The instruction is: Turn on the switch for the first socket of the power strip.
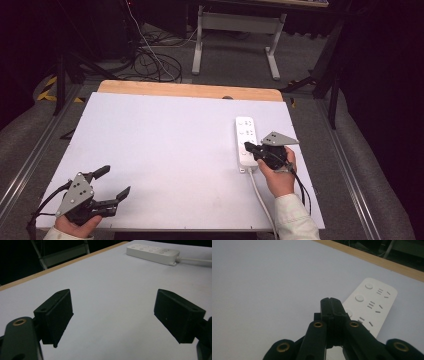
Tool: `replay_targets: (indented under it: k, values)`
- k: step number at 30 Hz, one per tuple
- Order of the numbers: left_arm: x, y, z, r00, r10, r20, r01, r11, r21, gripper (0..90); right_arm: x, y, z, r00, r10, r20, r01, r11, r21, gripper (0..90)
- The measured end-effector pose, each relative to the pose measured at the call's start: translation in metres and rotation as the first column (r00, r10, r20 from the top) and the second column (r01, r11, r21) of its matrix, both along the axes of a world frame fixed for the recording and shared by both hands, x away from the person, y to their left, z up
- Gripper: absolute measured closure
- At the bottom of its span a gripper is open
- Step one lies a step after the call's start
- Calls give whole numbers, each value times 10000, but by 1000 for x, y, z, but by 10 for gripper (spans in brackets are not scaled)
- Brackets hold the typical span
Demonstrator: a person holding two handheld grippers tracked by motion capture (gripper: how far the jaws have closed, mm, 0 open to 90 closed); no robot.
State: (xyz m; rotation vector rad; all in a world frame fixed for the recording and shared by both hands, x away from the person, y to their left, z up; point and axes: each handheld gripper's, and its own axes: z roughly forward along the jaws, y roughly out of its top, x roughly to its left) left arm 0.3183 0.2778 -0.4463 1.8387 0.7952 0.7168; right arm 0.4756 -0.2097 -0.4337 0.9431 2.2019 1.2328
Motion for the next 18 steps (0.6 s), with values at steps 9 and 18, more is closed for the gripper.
replay_targets:
  k: [9,18]
  values:
    - [0,0,0,10000,28,-28,-28,10000,26,163,-9,8,12,9988,310,374,-308,9995,-59,900]
    - [0,0,0,10000,40,-30,-40,10000,8,163,-17,9,23,9954,793,540,-806,9965,222,702]
